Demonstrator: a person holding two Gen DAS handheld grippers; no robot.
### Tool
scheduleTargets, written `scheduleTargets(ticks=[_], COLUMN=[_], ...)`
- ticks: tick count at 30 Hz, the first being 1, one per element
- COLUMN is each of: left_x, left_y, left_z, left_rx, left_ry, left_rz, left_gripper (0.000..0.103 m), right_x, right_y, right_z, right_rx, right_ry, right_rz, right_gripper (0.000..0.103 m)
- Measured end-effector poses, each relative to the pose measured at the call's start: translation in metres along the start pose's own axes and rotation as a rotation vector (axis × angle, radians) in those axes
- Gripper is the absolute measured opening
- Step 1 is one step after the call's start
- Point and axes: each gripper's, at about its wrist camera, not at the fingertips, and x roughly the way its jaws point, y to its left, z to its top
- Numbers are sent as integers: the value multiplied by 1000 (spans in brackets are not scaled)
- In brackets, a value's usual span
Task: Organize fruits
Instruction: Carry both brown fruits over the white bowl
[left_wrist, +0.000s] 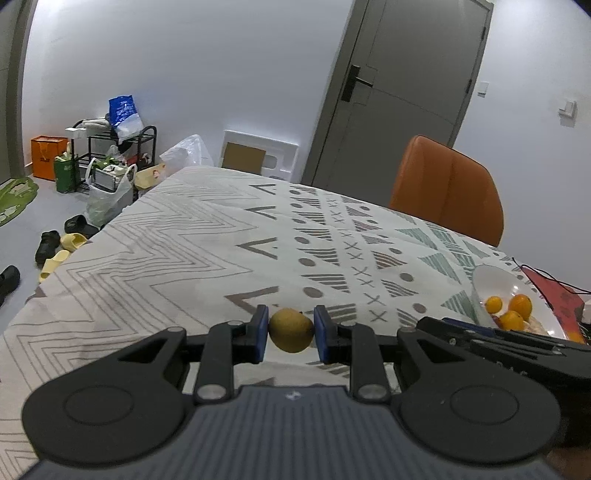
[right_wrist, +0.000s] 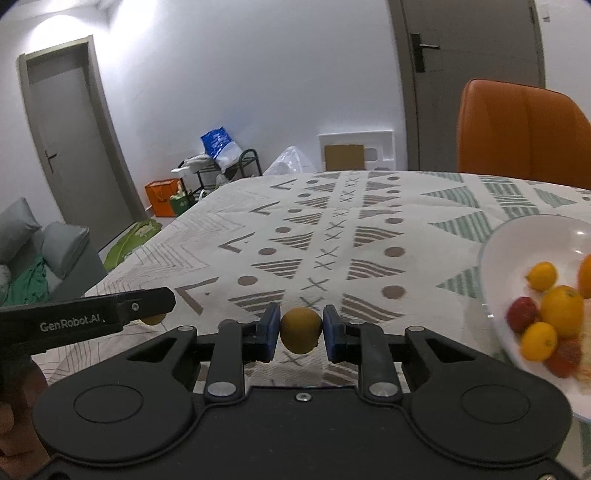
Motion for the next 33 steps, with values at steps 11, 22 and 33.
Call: scheduleTargets(ticks=[11,22,33], left_x=[1,1,1], left_y=[-34,-68,-98], left_z=[0,-1,-3], left_rx=[42,87,130], left_ry=[-5,-12,-13], left_rz=[-47,-94,-130], left_gripper=[25,25,25], right_x=[-31,-59,-83], right_y=[-25,-53,-81], right_z=[-3,-8,-15], right_rx=[39,80,128], right_ry=[-54,-96,-135], right_rz=[-40,-85,-120], right_gripper=[23,23,23])
